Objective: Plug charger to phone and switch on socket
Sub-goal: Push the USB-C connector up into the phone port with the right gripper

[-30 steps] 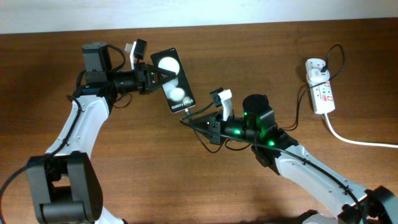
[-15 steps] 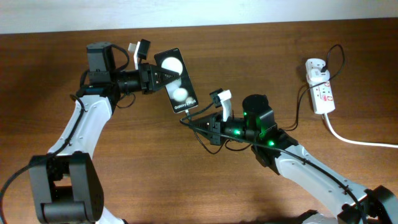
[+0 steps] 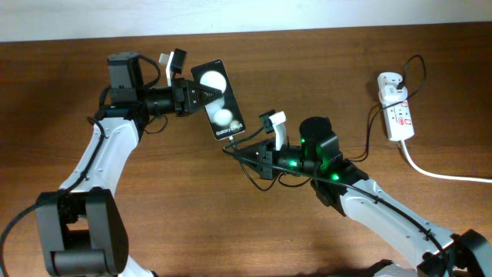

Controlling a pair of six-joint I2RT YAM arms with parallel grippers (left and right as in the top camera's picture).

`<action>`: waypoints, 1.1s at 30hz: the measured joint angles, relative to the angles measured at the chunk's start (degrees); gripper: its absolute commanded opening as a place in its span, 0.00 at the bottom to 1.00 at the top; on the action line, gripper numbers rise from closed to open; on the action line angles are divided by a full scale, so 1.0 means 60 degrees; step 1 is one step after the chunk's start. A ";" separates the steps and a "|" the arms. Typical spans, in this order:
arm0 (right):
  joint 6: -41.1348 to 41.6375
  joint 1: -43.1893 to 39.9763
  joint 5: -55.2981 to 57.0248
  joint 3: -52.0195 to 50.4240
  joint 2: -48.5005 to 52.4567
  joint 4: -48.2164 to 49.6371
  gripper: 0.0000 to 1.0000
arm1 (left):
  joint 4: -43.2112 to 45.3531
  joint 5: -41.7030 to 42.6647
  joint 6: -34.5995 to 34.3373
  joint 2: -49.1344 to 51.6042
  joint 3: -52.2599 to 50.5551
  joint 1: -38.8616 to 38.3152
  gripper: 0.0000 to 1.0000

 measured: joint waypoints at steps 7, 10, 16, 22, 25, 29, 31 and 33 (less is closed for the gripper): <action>-0.0004 0.0000 -0.0004 0.0000 0.0000 -0.0036 0.04 | 0.0000 0.0000 0.0000 0.0000 0.0000 -0.0022 0.00; -0.0004 0.0000 0.0000 0.0000 0.0000 -0.0036 0.04 | 0.0000 0.0000 0.0000 0.0000 0.0000 -0.0022 0.00; 0.0000 0.0000 0.0000 0.0000 0.0000 -0.0036 0.04 | 0.0000 0.0000 0.0000 0.0000 0.0000 -0.0022 0.00; -0.0004 -0.0240 -0.0084 0.0000 0.0000 -0.0073 0.04 | 0.0000 -0.0047 0.0004 0.0000 0.0000 -0.0040 0.00; -0.0007 -0.0240 -0.0084 0.0000 0.0000 -0.0076 0.04 | 0.0000 -0.0051 0.0004 0.0000 0.0000 -0.0040 0.00; -0.0007 -0.0240 -0.0084 0.0000 0.0000 -0.0069 0.04 | 0.0000 -0.0051 0.0004 0.0000 0.0000 -0.0040 0.00; -0.0007 -0.0240 -0.0084 0.0000 0.0000 -0.0069 0.04 | 0.0000 -0.0055 0.0004 0.0000 0.0000 -0.0040 0.00; -0.0007 -0.0240 -0.0084 0.0000 0.0000 -0.0069 0.04 | 0.0000 -0.0073 0.0004 0.0000 0.0000 -0.0055 0.00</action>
